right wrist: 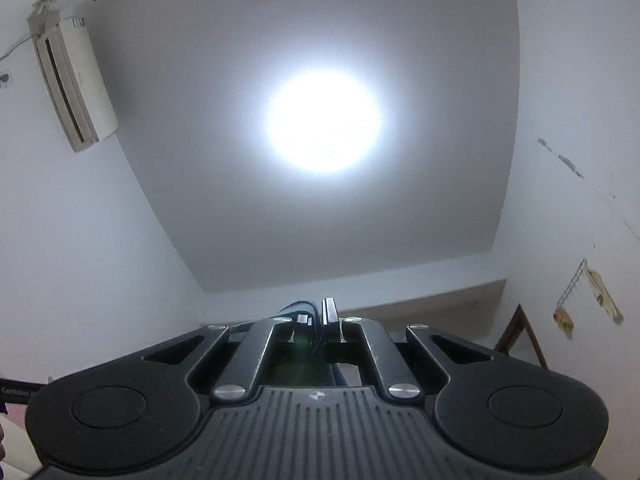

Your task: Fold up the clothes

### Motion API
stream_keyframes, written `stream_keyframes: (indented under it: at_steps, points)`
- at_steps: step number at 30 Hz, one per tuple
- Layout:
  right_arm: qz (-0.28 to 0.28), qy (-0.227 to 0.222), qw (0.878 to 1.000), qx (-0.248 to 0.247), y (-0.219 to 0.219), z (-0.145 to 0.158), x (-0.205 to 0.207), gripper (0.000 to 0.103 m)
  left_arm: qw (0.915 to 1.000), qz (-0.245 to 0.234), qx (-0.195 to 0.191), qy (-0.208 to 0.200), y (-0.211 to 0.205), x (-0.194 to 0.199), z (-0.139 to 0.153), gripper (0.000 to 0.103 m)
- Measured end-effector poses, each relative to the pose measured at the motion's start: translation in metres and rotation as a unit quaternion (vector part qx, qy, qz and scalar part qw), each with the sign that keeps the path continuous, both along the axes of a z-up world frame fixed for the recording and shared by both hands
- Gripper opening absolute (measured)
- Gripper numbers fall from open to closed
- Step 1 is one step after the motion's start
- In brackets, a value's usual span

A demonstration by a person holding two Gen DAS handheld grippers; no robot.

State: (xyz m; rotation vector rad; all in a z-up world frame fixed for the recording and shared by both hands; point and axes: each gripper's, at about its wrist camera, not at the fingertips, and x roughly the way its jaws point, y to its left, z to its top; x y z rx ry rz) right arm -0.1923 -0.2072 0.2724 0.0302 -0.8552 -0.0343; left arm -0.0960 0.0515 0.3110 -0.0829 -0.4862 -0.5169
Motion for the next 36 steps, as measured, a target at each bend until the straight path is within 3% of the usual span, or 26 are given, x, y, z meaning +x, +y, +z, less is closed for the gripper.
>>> stream_keyframes:
  at_steps: [5, 12, 16, 20, 24, 25, 26, 27, 28, 29, 30, 32, 33, 35, 36]
  points:
    - [0.015, 0.031, 0.999, 0.008, -0.004, 0.001, 0.027, 0.004, 0.9994, 0.025, 0.015, 0.021, -0.015, 0.019, 0.0, 0.004]
    - [-0.001, 0.125, 0.992, 0.014, -0.008, -0.025, 0.118, 0.004, 0.993, 0.065, 0.032, 0.093, -0.027, 0.088, -0.031, 0.004]
    - [-0.023, 0.193, 0.981, 0.017, -0.009, -0.05, 0.19, 0.004, 0.9827, 0.089, 0.054, 0.153, -0.029, 0.151, -0.062, 0.004]
    - [-0.034, 0.278, 0.96, 0.023, -0.018, -0.092, 0.278, 0.004, 0.9641, 0.125, 0.087, 0.218, -0.036, 0.229, -0.106, 0.004]
    - [-0.019, 0.382, 0.924, 0.03, -0.025, -0.152, 0.372, 0.004, 0.9354, 0.162, 0.126, 0.288, -0.044, 0.307, -0.167, 0.005]
    - [-0.015, 0.412, 0.911, 0.029, -0.025, -0.169, 0.395, 0.004, 0.9248, 0.166, 0.142, 0.311, -0.047, 0.325, -0.182, 0.008]
    - [-0.009, 0.443, 0.896, 0.029, -0.024, -0.186, 0.416, 0.005, 0.9086, 0.17, 0.157, 0.347, -0.048, 0.344, -0.2, 0.009]
    - [0.005, 0.484, 0.875, 0.03, -0.023, -0.205, 0.436, 0.01, 0.8902, 0.173, 0.167, 0.387, -0.048, 0.358, -0.217, 0.015]
    - [0.029, 0.531, 0.846, 0.036, -0.021, -0.226, 0.456, 0.015, 0.8684, 0.171, 0.18, 0.429, -0.05, 0.373, -0.237, 0.037]
    - [0.054, 0.577, 0.813, 0.044, -0.02, -0.245, 0.475, 0.042, 0.8474, 0.161, 0.196, 0.466, -0.051, 0.386, -0.256, 0.052]
    - [0.077, 0.618, 0.781, 0.054, -0.02, -0.264, 0.491, 0.067, 0.8315, 0.157, 0.208, 0.491, -0.053, 0.394, -0.273, 0.055]
    - [0.101, 0.671, 0.73, 0.082, -0.029, -0.295, 0.504, 0.07, 0.8036, 0.161, 0.225, 0.527, -0.055, 0.405, -0.303, 0.056]
    - [0.104, 0.681, 0.718, 0.095, -0.035, -0.305, 0.502, 0.07, 0.7964, 0.168, 0.227, 0.535, -0.052, 0.405, -0.314, 0.056]
    - [0.107, 0.686, 0.709, 0.121, -0.047, -0.316, 0.496, 0.071, 0.7939, 0.169, 0.22, 0.541, -0.044, 0.405, -0.318, 0.056]
    - [0.109, 0.682, 0.71, 0.135, -0.055, -0.317, 0.488, 0.072, 0.7951, 0.17, 0.213, 0.542, -0.041, 0.404, -0.314, 0.057]
